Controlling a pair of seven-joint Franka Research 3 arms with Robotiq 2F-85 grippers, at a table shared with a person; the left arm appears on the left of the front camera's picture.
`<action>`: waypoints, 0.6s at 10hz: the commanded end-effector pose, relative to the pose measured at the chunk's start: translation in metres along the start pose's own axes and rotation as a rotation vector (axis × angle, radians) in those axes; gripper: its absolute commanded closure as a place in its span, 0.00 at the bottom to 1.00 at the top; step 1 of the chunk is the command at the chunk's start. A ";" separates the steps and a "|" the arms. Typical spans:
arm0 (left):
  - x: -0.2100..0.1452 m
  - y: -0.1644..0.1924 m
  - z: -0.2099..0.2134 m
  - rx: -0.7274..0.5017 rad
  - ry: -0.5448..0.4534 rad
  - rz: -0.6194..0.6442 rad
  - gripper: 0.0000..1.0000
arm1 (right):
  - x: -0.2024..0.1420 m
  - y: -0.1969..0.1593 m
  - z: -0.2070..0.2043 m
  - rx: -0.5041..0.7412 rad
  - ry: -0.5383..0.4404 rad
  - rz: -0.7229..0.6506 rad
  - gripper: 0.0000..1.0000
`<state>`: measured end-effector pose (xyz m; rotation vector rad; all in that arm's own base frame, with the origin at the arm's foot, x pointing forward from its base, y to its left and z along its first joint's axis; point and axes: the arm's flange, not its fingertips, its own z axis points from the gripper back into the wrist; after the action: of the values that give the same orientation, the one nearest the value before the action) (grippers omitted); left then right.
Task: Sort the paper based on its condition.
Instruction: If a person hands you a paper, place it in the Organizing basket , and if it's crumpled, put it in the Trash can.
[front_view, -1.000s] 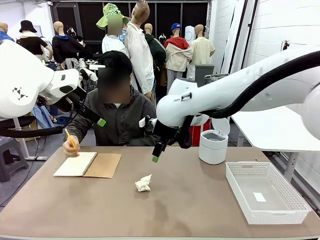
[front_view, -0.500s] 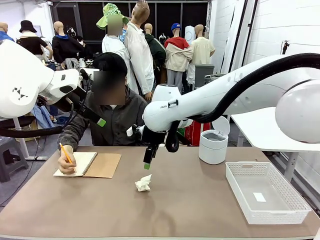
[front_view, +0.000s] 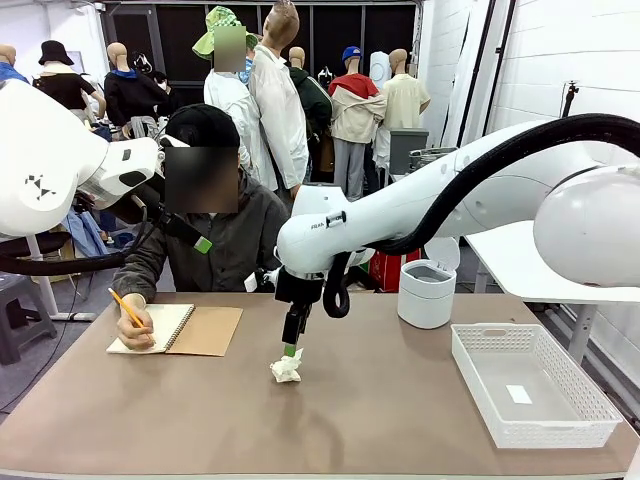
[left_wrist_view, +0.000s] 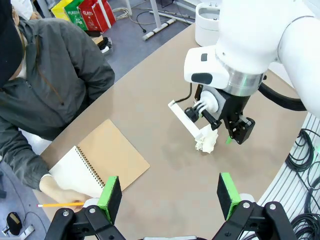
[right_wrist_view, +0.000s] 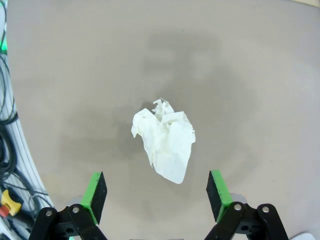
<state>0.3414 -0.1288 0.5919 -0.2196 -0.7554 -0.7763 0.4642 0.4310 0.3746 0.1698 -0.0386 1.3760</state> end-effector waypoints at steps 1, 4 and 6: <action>0.001 0.002 0.001 -0.005 0.003 0.003 0.00 | 0.008 -0.004 -0.009 0.013 0.062 0.032 0.00; 0.001 0.002 0.001 -0.005 0.003 0.003 0.00 | 0.013 -0.006 -0.024 0.005 0.097 0.064 0.00; 0.001 0.002 0.001 -0.005 0.003 0.003 0.00 | 0.018 -0.008 -0.029 0.006 0.105 0.066 0.00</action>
<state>0.3414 -0.1289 0.5920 -0.2196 -0.7553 -0.7763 0.4693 0.4436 0.3455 0.1268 0.0362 1.4416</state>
